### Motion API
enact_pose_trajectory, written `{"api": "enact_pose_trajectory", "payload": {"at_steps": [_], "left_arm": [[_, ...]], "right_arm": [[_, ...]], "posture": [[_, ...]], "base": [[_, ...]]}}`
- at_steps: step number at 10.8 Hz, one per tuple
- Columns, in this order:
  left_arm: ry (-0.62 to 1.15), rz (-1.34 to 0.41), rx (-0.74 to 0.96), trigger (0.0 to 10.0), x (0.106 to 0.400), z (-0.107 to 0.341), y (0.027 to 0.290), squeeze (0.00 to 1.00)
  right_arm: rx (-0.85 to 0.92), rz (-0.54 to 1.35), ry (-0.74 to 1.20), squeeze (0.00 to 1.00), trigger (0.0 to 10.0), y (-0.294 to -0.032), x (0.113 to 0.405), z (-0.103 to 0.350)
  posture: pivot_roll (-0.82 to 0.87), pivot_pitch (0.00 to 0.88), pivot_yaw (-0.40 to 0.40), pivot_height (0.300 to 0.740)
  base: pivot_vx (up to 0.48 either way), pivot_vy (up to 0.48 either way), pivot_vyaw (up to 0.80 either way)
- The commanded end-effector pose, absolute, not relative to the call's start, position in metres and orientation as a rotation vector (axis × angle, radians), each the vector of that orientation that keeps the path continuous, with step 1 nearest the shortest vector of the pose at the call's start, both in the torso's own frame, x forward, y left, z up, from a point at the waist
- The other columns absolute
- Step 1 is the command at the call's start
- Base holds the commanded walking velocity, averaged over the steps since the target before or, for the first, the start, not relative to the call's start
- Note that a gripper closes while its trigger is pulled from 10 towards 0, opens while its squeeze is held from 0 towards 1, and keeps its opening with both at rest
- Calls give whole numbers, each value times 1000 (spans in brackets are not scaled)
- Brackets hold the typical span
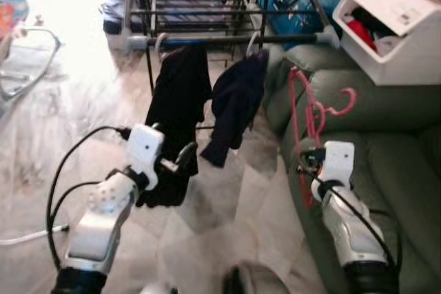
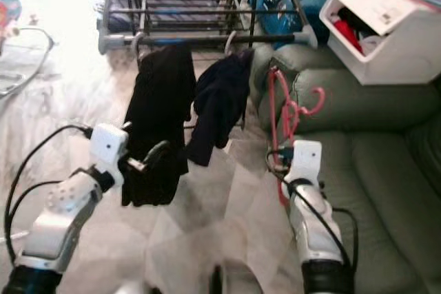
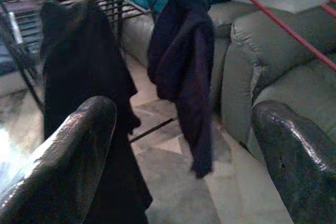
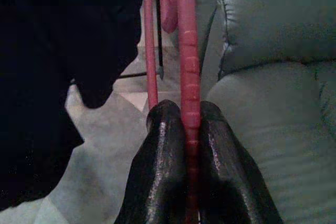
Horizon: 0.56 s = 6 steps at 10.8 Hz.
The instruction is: Hang hanger
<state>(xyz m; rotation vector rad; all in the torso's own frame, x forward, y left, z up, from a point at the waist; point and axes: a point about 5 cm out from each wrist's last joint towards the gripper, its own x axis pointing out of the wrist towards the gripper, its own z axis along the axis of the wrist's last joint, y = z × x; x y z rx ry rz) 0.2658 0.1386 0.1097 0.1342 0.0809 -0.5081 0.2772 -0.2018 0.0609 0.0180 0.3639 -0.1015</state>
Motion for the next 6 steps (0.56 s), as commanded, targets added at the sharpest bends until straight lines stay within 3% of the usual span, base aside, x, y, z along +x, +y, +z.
{"api": "enact_pose_trajectory", "payload": {"at_steps": [1,6], "left_arm": [[61,-540,142,10000,264,113,128,0],[76,-536,136,10000,264,111,128,0]], "right_arm": [[7,-125,359,0,10000,-210,279,63],[-196,24,341,0,10000,-197,295,69]], "posture": [[-42,95,-62,740],[-41,101,-63,740]], "base": [[480,0,0],[457,0,0]]}}
